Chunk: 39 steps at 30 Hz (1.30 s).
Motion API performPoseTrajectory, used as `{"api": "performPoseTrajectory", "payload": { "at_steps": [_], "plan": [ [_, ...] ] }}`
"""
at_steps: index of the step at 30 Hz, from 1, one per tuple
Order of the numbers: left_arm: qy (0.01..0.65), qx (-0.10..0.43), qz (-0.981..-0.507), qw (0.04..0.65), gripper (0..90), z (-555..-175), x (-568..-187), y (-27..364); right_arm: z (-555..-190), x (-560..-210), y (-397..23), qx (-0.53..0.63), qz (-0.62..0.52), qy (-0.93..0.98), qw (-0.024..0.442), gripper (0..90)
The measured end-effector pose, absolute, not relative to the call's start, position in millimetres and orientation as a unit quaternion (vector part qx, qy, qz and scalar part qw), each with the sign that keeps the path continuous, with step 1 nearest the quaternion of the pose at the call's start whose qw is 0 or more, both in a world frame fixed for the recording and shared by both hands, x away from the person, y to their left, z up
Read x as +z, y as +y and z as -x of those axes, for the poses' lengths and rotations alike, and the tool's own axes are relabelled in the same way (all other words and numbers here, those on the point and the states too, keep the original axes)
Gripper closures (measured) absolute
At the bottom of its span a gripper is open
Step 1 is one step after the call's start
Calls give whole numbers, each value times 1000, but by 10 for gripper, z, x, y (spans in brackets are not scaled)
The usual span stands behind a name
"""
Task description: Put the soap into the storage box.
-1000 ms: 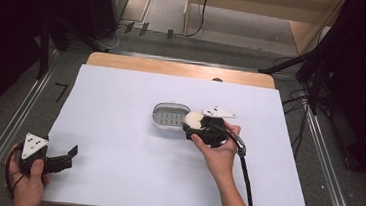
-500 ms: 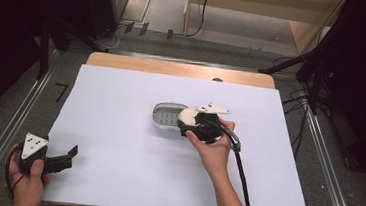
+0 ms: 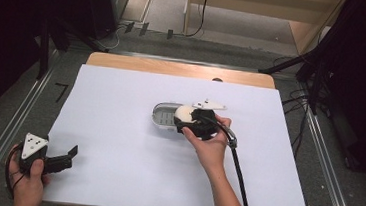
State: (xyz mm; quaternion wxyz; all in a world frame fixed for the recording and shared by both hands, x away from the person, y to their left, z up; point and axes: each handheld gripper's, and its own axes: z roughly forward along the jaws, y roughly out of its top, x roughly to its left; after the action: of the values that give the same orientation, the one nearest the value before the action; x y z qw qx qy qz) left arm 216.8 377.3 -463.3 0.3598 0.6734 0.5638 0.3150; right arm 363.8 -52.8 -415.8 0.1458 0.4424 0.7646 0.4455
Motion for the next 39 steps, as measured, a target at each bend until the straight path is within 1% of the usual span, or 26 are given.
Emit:
{"api": "performPoseTrajectory", "payload": {
  "at_steps": [39],
  "plan": [
    [564,315,-674,360,4,-2167,-4632,3773,-3806,-4311,-204,435,-444,772,134,250]
  ]
}}
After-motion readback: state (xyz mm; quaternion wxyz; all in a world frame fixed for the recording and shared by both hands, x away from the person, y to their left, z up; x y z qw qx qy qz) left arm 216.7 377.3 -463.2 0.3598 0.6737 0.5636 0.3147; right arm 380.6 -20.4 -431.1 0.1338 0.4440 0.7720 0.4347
